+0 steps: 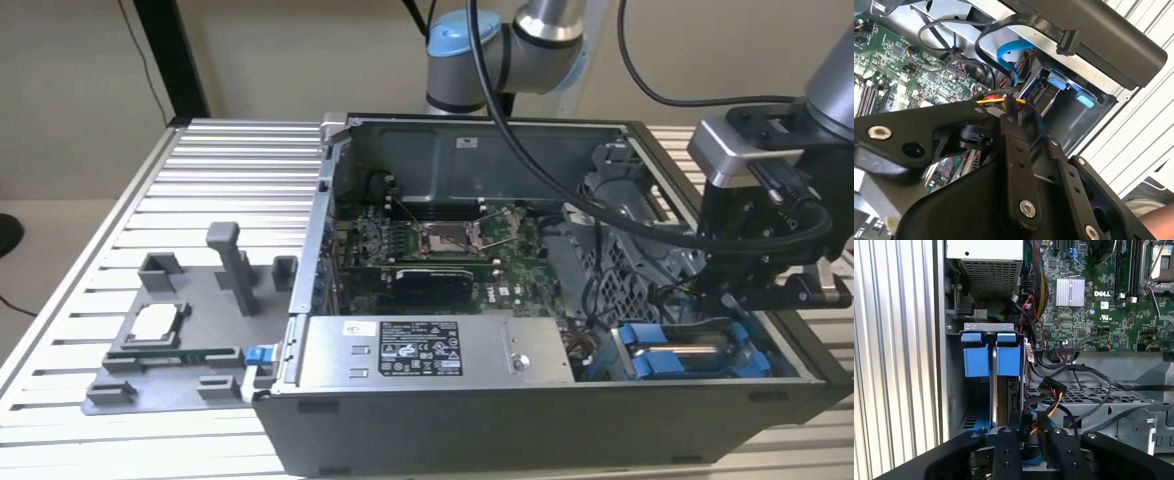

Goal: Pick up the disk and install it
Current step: 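Insert the first disk wire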

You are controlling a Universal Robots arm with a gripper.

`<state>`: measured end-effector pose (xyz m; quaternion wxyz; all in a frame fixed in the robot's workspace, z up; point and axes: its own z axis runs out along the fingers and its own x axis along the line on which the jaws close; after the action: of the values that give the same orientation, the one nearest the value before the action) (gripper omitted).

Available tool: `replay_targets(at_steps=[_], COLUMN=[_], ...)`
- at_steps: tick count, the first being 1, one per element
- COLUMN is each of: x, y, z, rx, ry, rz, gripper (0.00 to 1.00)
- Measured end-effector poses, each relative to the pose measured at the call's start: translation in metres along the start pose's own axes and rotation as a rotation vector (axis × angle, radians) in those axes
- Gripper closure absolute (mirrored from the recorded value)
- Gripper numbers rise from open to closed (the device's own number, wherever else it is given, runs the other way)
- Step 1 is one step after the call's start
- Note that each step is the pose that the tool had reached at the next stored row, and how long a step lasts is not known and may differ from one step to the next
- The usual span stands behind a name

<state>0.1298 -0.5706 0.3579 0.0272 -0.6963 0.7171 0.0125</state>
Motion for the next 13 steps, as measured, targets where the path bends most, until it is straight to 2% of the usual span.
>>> replay_targets(at_steps=[5, 6, 10, 12, 13], x=[0.0, -0.0001, 0.0, 0.0, 0.0], y=[0.0, -0.0001, -0.0008, -0.0015, -0.0017], z=[0.0001, 0.0003, 0.0001, 0.0002, 0.0004], rx=[-0.0001, -0.0014, -0.0122, -0.0177, -0.0182], ry=[0.0003, 0.0024, 0.0254, 0.0412, 0.0468], rz=[0.0, 0.0, 0.0, 0.0, 0.0], gripper=[1.0, 1.0, 1.0, 1.0, 1.0])
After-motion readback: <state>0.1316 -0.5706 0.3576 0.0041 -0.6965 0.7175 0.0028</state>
